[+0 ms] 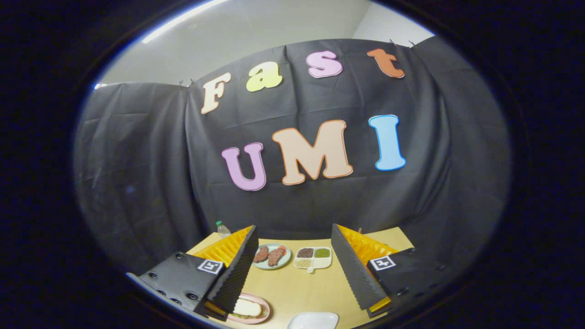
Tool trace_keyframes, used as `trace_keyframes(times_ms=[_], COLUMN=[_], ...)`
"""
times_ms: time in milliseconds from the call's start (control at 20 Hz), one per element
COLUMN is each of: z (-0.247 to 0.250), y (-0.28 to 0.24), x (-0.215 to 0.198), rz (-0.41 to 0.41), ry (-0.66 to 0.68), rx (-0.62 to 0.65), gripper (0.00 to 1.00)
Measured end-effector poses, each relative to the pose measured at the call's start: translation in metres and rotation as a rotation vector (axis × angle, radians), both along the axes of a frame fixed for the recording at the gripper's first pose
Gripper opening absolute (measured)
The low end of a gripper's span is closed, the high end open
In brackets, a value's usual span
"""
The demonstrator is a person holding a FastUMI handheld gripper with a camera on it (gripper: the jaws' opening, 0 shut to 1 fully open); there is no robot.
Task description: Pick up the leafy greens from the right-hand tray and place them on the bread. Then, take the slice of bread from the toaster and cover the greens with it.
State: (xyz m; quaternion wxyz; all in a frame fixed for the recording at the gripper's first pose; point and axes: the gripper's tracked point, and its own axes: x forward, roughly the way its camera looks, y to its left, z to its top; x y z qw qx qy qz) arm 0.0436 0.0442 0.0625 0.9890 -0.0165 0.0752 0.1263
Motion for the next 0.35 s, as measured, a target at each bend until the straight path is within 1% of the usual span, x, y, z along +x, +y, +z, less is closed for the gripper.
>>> trace_keyframes(times_ms=[250, 350], z=[-0.007, -0.013], y=[-0.003, 0.0], x=[-0.014, -0.021], rz=[-0.006, 0.004], ry=[-0.012, -0.01], rx=[-0.043, -0.035], gripper=[1.0, 1.0])
